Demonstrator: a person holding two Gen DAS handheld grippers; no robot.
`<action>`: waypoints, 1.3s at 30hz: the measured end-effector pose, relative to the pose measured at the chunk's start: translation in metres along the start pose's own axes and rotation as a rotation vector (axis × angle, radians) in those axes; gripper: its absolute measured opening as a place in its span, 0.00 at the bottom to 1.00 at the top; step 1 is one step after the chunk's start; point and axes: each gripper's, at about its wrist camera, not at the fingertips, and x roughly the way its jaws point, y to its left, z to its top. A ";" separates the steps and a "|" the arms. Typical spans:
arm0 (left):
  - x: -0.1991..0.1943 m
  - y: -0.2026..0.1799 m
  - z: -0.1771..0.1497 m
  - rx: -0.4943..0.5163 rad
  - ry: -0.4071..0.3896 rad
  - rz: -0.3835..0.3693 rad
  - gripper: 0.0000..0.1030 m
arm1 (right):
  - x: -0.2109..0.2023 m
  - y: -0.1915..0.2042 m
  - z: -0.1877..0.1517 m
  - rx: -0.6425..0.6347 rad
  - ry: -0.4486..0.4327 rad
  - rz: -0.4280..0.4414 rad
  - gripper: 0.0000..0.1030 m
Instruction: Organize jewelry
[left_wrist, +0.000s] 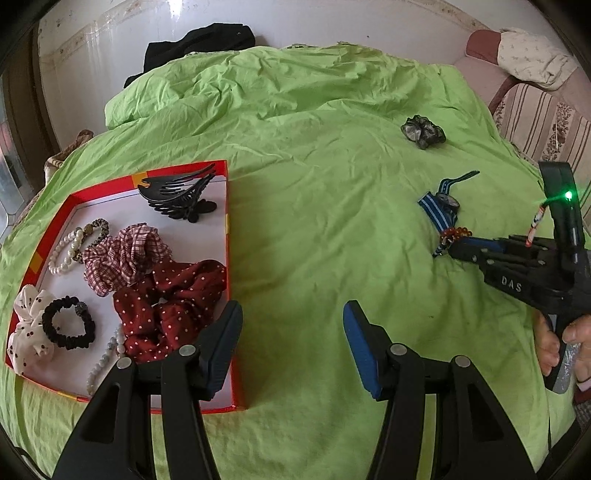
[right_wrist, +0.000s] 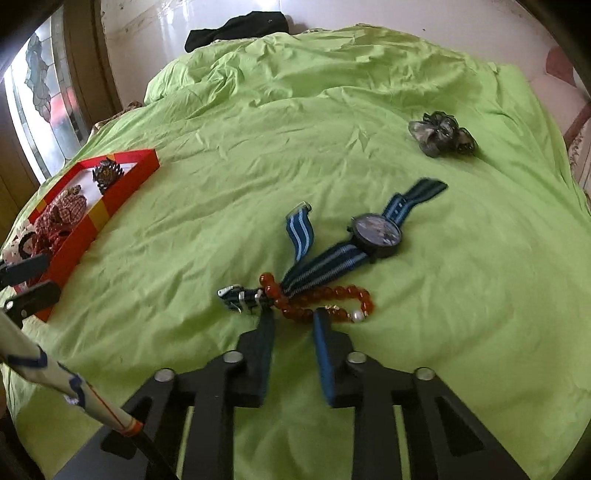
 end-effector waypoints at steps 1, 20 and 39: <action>0.001 0.000 0.000 0.002 0.001 0.002 0.54 | 0.002 0.001 0.000 -0.002 0.007 0.013 0.06; -0.007 0.018 0.005 -0.065 -0.016 0.006 0.54 | -0.043 0.021 -0.003 -0.072 -0.058 0.033 0.49; 0.002 0.026 0.009 -0.088 0.004 -0.011 0.54 | -0.034 0.039 -0.003 -0.074 0.049 0.251 0.21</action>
